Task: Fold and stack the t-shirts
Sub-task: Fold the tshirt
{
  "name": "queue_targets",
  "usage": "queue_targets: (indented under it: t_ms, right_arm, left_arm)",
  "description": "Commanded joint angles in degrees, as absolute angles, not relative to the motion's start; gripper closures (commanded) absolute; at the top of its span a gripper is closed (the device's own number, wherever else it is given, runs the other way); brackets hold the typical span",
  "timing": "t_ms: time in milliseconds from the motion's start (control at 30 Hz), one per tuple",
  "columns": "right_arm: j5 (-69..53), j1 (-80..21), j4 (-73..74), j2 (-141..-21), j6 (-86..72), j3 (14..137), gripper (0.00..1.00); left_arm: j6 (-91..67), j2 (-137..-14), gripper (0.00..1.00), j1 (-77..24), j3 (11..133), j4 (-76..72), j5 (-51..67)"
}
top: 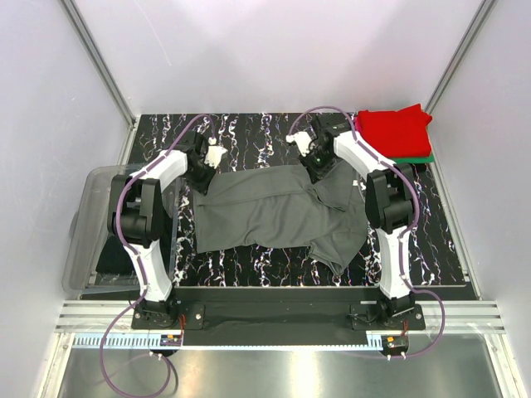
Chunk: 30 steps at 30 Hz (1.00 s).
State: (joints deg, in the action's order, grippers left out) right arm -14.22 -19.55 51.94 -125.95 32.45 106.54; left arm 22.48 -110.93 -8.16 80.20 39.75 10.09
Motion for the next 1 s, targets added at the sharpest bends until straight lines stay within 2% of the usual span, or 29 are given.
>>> queue_targets:
  t_ms: [0,233,600,967]
  right_arm:
    - [-16.1,-21.5,51.9,-123.7,31.2,105.1,0.83]
    - [-16.7,-23.8,51.6,-121.6,30.7,100.5,0.83]
    - [-14.7,-25.8,51.5,-122.3,31.3,103.8,0.83]
    - [-9.7,-16.9,47.9,-121.9,31.9,110.4,0.83]
  left_arm:
    - [22.8,-108.1,0.97,-7.8,80.4,38.5,9.2]
    - [22.4,-109.0,0.97,-7.8,81.6,38.5,9.8]
    - [22.3,-108.4,0.97,-7.8,81.9,38.4,9.8]
    - [23.6,-111.6,0.96,-7.8,87.7,39.2,6.6]
